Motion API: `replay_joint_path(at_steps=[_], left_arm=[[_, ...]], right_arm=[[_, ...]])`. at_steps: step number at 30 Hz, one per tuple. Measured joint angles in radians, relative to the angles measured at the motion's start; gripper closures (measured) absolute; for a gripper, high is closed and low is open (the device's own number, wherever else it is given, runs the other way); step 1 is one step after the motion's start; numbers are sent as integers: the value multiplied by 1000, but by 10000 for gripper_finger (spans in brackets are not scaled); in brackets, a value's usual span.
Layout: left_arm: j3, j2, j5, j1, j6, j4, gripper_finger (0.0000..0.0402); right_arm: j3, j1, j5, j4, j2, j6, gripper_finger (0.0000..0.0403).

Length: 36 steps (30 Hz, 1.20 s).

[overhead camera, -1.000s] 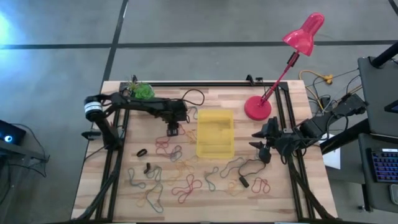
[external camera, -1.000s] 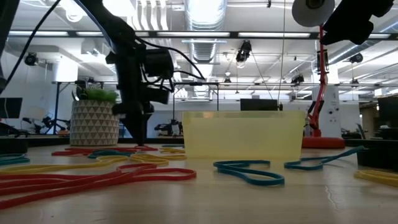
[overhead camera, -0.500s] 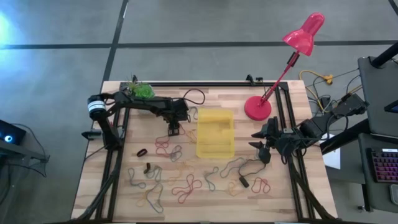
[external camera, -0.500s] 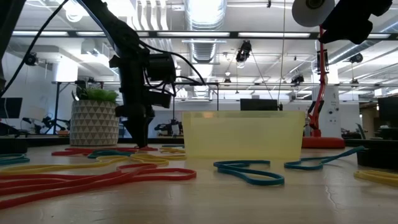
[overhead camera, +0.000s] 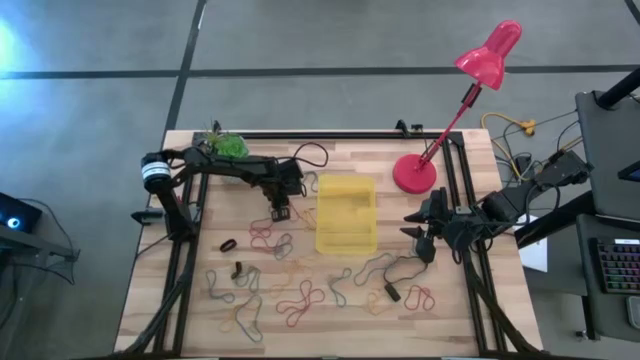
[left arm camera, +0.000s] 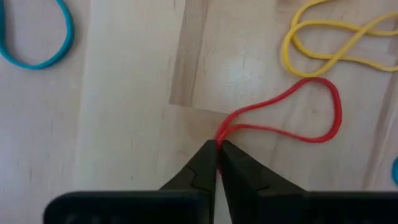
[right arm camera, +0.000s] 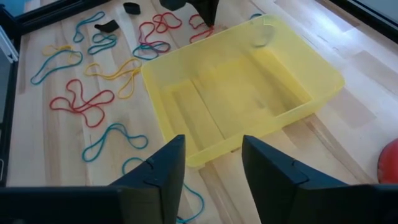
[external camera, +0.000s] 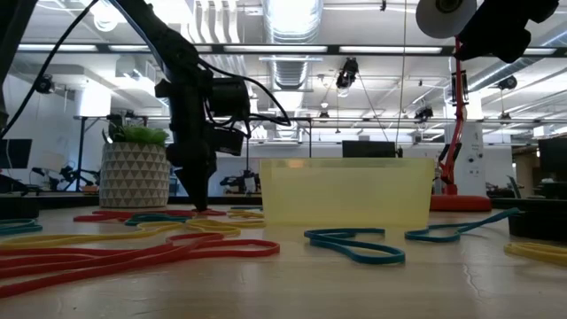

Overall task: Pick and place rubber bands into bin
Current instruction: Put the red rubber band into the bin

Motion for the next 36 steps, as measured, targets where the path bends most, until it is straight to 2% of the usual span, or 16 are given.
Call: replay_joint_path(at_steps=[10, 24, 31, 36], left_arm=[[-4, -82, -23, 1, -41, 9, 401], [-3, -374, -27, 5, -102, 12, 402], [17, -520, -26, -4, -156, 112, 402], [66, -552, -26, -17, -175, 178, 402]], right_arm=[[0, 0, 0, 1, 0, 0, 271], [-2, 0, 0, -2, 0, -7, 280], [-2, 0, 30, -3, 0, -17, 285], [-2, 0, 50, -3, 0, -28, 291]])
